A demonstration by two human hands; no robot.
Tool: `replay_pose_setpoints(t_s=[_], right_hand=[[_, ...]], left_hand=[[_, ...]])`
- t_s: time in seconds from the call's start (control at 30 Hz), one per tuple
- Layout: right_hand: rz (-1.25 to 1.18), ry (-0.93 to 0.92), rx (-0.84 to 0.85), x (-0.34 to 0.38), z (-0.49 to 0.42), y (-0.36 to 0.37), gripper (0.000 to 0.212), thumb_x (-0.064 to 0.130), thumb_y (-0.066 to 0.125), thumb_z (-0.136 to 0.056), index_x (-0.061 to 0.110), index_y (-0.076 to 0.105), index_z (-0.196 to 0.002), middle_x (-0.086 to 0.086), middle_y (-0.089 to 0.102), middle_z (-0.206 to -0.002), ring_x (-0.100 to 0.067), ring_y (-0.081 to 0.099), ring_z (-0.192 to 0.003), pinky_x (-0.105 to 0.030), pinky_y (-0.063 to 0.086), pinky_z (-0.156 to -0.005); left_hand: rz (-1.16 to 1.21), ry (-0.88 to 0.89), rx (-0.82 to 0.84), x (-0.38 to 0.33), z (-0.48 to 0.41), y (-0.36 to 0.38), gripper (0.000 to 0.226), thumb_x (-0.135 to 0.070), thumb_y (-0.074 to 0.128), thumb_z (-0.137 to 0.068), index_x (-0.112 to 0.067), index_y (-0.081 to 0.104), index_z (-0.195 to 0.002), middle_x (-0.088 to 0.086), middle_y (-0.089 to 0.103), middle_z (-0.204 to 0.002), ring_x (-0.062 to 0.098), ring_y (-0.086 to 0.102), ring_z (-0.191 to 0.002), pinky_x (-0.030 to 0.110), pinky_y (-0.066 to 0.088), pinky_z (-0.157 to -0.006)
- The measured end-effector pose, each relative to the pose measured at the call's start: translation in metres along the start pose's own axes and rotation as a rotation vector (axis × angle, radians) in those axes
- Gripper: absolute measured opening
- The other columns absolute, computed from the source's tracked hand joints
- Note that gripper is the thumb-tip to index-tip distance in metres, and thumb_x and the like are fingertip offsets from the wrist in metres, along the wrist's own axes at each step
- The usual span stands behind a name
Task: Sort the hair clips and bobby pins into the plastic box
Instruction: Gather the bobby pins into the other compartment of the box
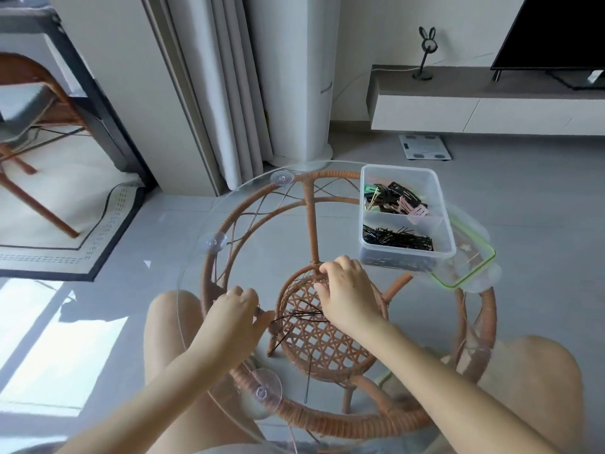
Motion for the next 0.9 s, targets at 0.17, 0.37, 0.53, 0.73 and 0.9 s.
replay_pose_setpoints(t_s=[0.17, 0.37, 0.53, 0.73, 0.9], right_hand=[[-0.081, -0.137, 0.184, 0.008, 0.008, 0.002, 0.028, 0.039, 0.052, -0.087, 0.017, 0.060, -0.104, -0.002, 0.056, -0.112, -0.021, 0.044, -0.111, -0.032, 0.033, -0.097], [-0.010, -0.187, 0.366, 0.008, 0.031, -0.004, 0.043, 0.043, 0.064, -0.078, 0.021, 0.053, -0.113, 0.003, 0.048, -0.120, -0.017, 0.037, -0.116, -0.031, 0.030, -0.098], [-0.015, -0.201, 0.306, 0.013, 0.034, 0.000, 0.023, 0.028, 0.059, -0.086, 0.015, 0.056, -0.104, -0.001, 0.057, -0.111, -0.020, 0.044, -0.108, -0.028, 0.034, -0.089], [0.176, -0.297, 0.329, 0.014, 0.038, -0.001, 0.014, 0.017, 0.050, -0.092, 0.007, 0.055, -0.100, -0.008, 0.055, -0.108, -0.022, 0.047, -0.102, -0.026, 0.034, -0.082], [0.277, -0.334, 0.297, 0.008, 0.047, -0.002, 0.018, -0.001, 0.041, -0.091, 0.006, 0.050, -0.104, -0.012, 0.052, -0.112, -0.024, 0.045, -0.103, -0.029, 0.039, -0.088]], left_hand=[[0.050, 0.147, 0.068, -0.029, 0.011, 0.008, 0.039, -0.046, 0.050, -0.087, -0.010, 0.059, -0.101, 0.003, 0.058, -0.100, 0.018, 0.055, -0.085, 0.027, 0.047, -0.075], [0.021, 0.263, 0.155, -0.046, 0.032, 0.016, 0.054, -0.058, 0.056, -0.074, -0.016, 0.054, -0.109, -0.001, 0.050, -0.106, 0.015, 0.049, -0.098, 0.024, 0.041, -0.082], [-0.055, 0.270, 0.123, -0.046, 0.030, 0.018, 0.020, -0.018, 0.049, -0.091, -0.012, 0.054, -0.109, 0.002, 0.054, -0.105, 0.017, 0.052, -0.095, 0.024, 0.042, -0.080], [-0.137, 0.272, 0.162, -0.041, 0.021, 0.015, 0.014, -0.002, 0.040, -0.091, -0.010, 0.052, -0.091, 0.002, 0.043, -0.085, 0.016, 0.042, -0.077, 0.024, 0.035, -0.066], [-0.223, 0.303, 0.199, -0.044, 0.021, 0.013, 0.036, 0.012, 0.033, -0.083, -0.008, 0.051, -0.106, 0.006, 0.044, -0.092, 0.018, 0.038, -0.082, 0.027, 0.040, -0.078]])
Point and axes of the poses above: each hand's wrist, its own z-axis away from the middle knuckle, its own y-axis out of the palm, x = y × z, the point moved 3 cm from there along -z, towards the middle knuckle
